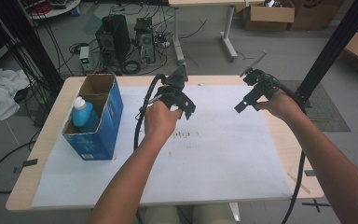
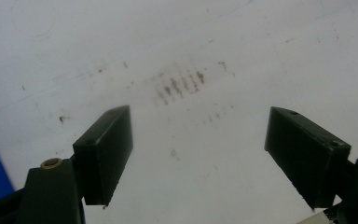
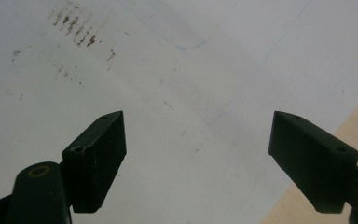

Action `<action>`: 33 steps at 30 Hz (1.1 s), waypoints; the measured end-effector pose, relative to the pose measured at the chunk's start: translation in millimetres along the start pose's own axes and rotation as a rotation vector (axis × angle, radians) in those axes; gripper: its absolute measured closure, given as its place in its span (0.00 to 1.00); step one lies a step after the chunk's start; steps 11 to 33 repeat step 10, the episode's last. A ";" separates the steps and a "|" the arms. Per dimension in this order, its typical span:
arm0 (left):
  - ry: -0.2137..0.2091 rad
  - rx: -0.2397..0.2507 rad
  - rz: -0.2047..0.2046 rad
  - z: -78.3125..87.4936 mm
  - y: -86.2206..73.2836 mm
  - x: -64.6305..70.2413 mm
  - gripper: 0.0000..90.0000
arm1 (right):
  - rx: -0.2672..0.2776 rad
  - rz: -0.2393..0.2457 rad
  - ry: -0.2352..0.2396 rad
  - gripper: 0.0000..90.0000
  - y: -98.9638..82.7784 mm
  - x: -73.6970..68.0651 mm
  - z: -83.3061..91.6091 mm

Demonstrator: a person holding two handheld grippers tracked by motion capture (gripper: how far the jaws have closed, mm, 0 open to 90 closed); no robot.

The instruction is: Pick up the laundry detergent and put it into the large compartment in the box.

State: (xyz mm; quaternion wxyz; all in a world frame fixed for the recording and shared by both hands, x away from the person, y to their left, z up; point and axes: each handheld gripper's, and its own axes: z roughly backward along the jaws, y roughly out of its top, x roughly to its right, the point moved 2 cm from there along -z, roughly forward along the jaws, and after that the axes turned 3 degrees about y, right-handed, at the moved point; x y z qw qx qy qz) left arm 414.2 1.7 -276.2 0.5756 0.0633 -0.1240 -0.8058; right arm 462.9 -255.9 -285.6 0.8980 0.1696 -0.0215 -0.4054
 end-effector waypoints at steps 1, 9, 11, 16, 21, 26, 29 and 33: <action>-0.002 0.004 0.005 0.2 0.0 -0.1 0.27 | 0.000 0.001 -0.001 0.21 0.1 -0.2 -0.1; -0.001 0.006 0.007 1.3 -1.0 -2.2 0.27 | 0.004 0.000 -0.002 0.21 -0.4 -0.4 1.0; -0.001 0.006 0.008 1.4 -1.0 -2.2 0.27 | 0.003 -0.001 -0.002 0.21 -0.5 -0.5 1.0; -0.001 0.006 0.008 1.4 -1.0 -2.2 0.27 | 0.003 -0.001 -0.002 0.21 -0.5 -0.5 1.0; -0.001 0.006 0.008 1.4 -1.0 -2.2 0.27 | 0.003 -0.001 -0.002 0.21 -0.5 -0.5 1.0; -0.001 0.006 0.008 1.4 -1.0 -2.2 0.27 | 0.003 -0.001 -0.002 0.21 -0.5 -0.5 1.0; -0.001 0.006 0.008 1.4 -1.0 -2.2 0.27 | 0.003 -0.001 -0.002 0.21 -0.5 -0.5 1.0; -0.001 0.006 0.008 1.4 -1.0 -2.2 0.27 | 0.003 -0.001 -0.002 0.21 -0.5 -0.5 1.0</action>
